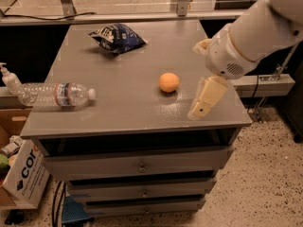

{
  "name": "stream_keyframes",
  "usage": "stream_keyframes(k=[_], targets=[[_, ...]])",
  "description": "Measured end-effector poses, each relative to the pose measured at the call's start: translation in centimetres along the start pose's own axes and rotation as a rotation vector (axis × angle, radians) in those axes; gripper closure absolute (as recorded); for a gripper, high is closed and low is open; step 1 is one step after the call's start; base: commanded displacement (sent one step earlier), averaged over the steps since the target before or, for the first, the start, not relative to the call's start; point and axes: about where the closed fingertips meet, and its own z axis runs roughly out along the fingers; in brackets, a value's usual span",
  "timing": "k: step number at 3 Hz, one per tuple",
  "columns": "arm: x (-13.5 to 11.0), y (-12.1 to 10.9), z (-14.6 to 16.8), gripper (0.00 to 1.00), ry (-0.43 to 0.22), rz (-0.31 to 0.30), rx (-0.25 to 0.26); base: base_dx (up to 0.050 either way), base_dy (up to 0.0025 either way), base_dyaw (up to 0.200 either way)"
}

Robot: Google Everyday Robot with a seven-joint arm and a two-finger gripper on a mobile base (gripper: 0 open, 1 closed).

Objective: Pick orange

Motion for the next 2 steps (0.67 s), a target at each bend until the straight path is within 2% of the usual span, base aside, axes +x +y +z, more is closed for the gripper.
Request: stream_keyframes(k=[2], targets=[[-2.3, -3.4, 7.7, 0.00, -0.112, 0.045, -0.033, 0.000, 0.00000, 0.000]])
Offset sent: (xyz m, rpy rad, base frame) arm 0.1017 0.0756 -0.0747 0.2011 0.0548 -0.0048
